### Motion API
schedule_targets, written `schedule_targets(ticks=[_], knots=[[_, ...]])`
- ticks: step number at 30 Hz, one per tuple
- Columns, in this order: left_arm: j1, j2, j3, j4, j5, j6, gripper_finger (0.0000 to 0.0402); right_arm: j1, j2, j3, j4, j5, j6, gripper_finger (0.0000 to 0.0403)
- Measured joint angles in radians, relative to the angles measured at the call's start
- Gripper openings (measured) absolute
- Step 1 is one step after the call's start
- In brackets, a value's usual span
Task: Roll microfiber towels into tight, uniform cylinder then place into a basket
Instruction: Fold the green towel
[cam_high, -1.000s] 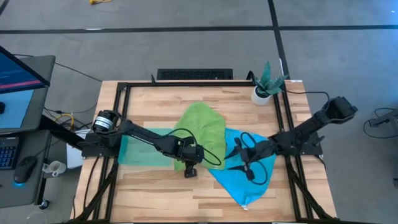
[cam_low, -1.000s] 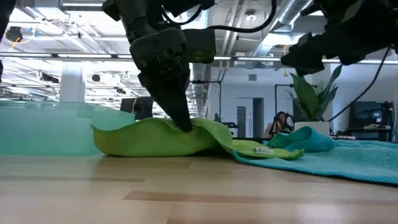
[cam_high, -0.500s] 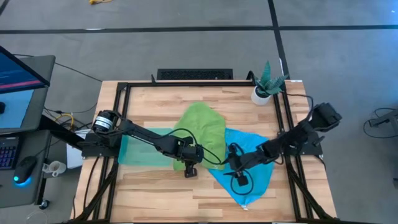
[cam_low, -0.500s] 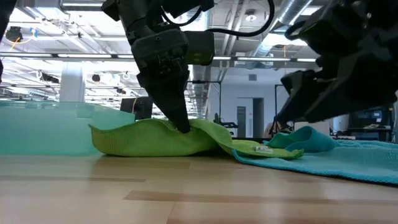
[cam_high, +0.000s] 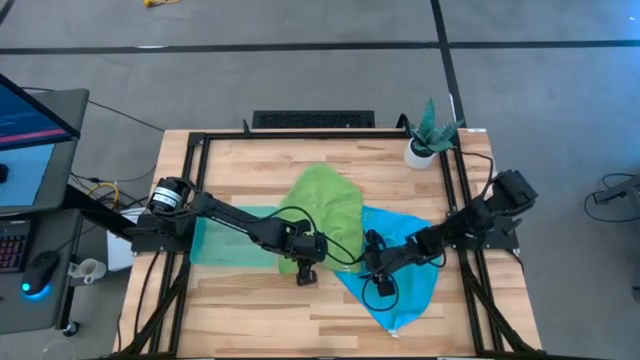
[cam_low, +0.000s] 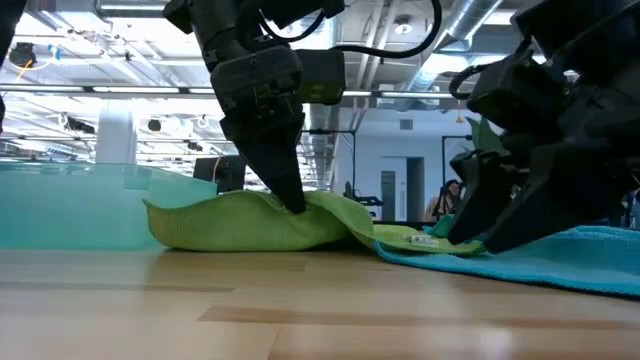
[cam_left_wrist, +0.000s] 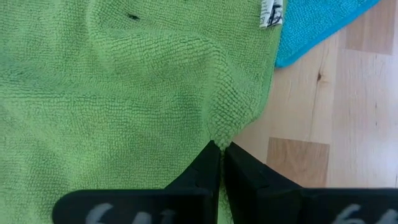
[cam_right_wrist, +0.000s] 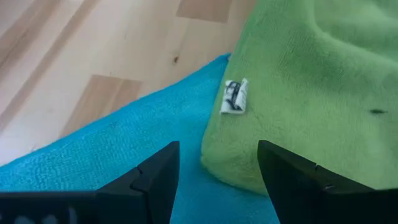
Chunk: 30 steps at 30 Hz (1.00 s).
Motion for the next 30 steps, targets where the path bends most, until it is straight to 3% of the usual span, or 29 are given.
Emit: schedule_targets(ticks=[30], knots=[[0.023,0.000,0.000,-0.001,0.000,0.020,0.0006,0.000,0.005,-0.001,-0.013,0.021,0.053,0.0236]])
